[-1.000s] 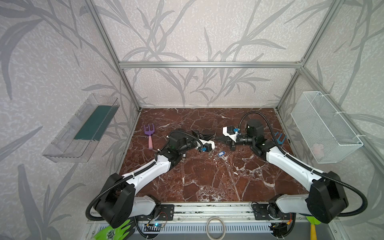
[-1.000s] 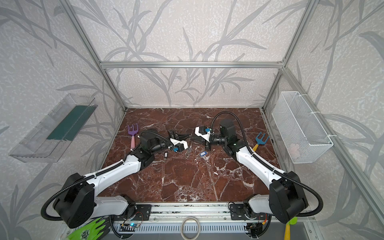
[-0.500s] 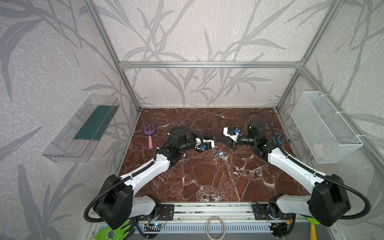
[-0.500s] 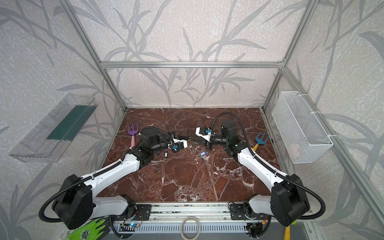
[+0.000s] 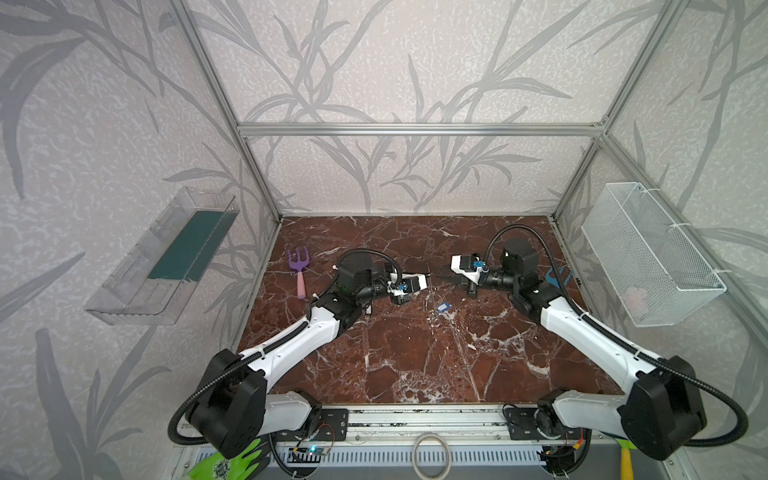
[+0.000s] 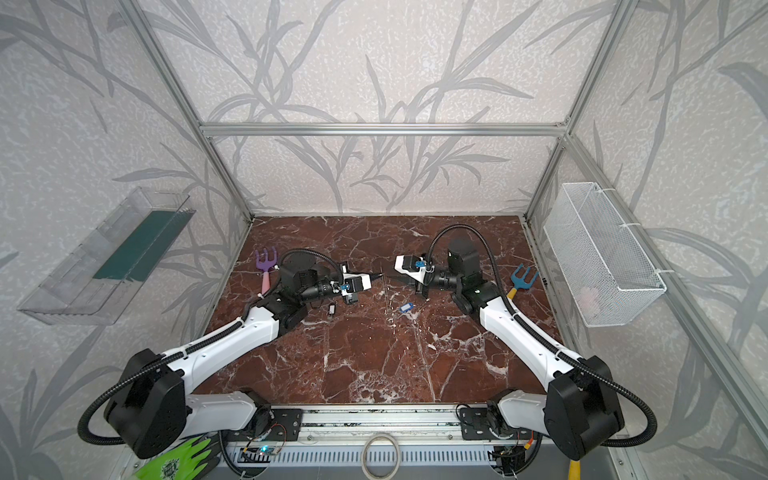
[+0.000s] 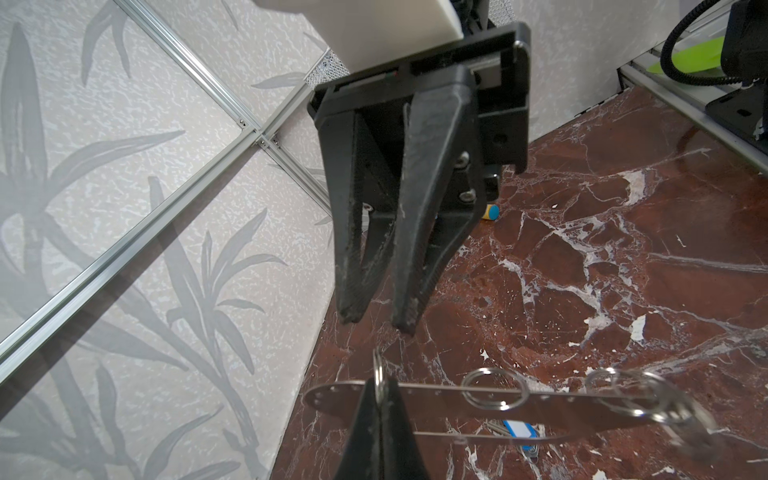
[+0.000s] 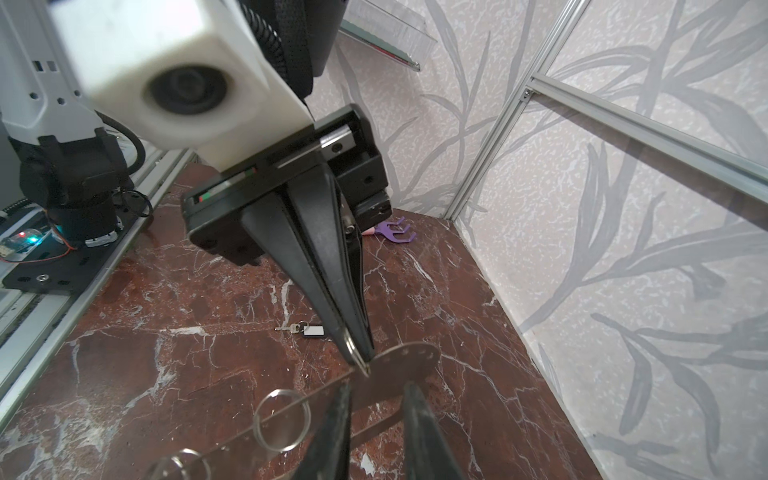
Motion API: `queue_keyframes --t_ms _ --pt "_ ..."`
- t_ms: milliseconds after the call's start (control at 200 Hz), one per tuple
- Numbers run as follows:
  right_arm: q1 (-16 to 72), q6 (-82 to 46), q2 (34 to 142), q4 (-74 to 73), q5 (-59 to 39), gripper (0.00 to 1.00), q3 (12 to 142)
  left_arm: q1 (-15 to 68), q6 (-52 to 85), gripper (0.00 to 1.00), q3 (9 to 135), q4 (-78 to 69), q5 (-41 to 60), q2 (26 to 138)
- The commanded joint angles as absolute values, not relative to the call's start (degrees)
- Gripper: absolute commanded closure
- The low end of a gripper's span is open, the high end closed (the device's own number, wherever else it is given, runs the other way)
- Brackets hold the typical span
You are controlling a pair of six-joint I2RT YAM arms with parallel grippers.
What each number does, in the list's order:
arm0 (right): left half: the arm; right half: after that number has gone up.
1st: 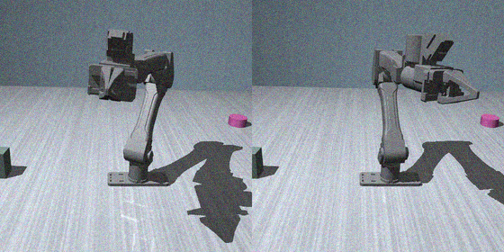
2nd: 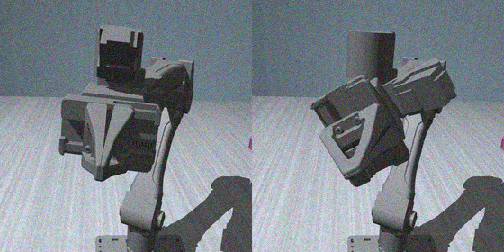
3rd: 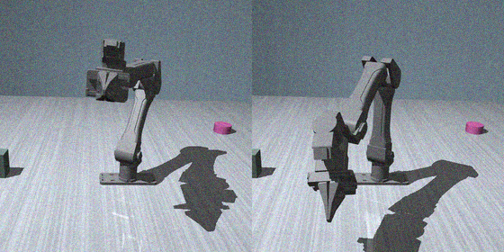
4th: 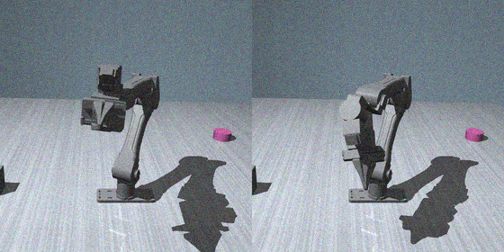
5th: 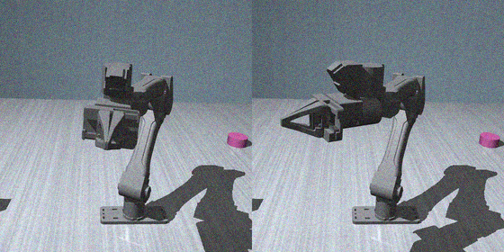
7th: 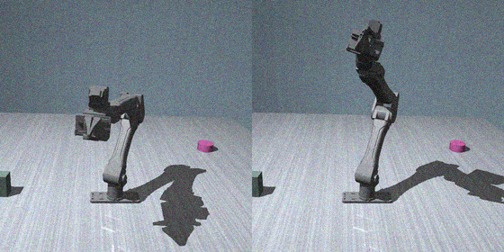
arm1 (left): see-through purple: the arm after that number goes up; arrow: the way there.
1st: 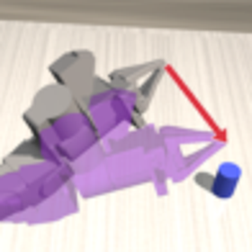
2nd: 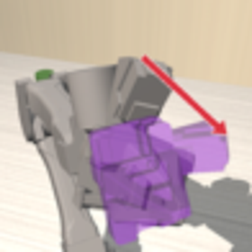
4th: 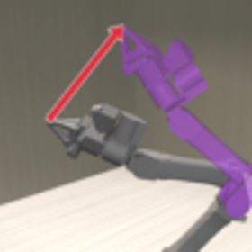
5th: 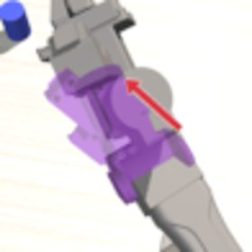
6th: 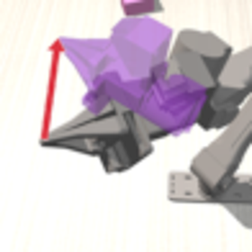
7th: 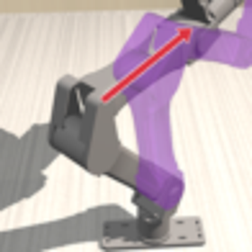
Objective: Put the keys on the keyring
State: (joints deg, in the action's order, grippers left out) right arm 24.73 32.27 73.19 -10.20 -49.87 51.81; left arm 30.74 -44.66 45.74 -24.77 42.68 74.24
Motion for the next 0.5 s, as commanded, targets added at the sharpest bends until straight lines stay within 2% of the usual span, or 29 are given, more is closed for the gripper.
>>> queue_keyframes --t_ms 0,330,495 --pt "24.7 30.5 74.1 -9.7 -53.2 0.76 54.0 30.5 -41.9 1.00 47.9 -28.4 45.2 74.6" --pt "25.0 26.2 76.5 -14.6 -54.1 0.77 54.2 30.5 -39.2 1.00 48.0 -32.1 46.6 76.0" --pt "25.1 24.6 77.1 -17.0 -54.6 0.80 54.1 30.5 -39.3 1.00 48.2 -31.8 47.1 76.0"
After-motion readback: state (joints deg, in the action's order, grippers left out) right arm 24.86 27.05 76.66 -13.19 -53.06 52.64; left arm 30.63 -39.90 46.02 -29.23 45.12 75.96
